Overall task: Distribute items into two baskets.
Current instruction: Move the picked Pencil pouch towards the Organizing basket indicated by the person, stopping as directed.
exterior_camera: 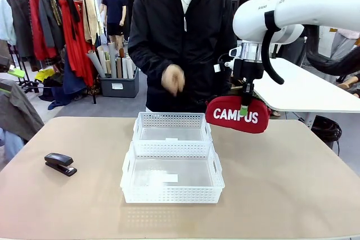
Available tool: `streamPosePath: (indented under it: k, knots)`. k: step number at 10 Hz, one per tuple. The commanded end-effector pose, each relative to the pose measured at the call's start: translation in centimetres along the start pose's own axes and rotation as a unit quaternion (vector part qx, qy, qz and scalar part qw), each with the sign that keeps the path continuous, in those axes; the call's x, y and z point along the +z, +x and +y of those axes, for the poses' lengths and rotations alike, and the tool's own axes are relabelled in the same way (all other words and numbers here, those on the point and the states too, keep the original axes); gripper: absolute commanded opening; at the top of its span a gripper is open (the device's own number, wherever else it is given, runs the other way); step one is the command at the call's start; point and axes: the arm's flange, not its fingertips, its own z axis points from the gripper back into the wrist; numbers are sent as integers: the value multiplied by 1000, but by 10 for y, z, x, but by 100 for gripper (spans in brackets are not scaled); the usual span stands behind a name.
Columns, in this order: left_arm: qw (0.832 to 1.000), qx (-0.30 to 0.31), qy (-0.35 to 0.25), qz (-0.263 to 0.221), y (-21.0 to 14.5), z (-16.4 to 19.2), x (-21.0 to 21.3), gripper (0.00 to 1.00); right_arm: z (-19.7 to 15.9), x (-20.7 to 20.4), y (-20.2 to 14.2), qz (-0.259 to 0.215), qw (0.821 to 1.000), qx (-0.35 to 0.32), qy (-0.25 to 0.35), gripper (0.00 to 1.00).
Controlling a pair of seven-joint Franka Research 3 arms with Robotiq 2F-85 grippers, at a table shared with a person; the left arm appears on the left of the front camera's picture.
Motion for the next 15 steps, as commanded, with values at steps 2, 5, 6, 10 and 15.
streamPosePath:
  k: [2,5,6,10,15]
  knots:
    - [1000,0,1,-1,0,0,0,100,-12,-6,19,-5,999,30,10,0]
    - [1000,0,1,-1,0,0,0,100,1,22,-26,14,1000,11,-6,0]
    - [1000,0,1,-1,0,0,0,100,15,49,-68,34,999,-13,4,0]
    - [1000,0,1,-1,0,0,0,100,71,85,-151,-31,998,-34,30,0]
    - [1000,0,1,-1,0,0,0,100,82,83,-142,-15,999,-32,32,0]
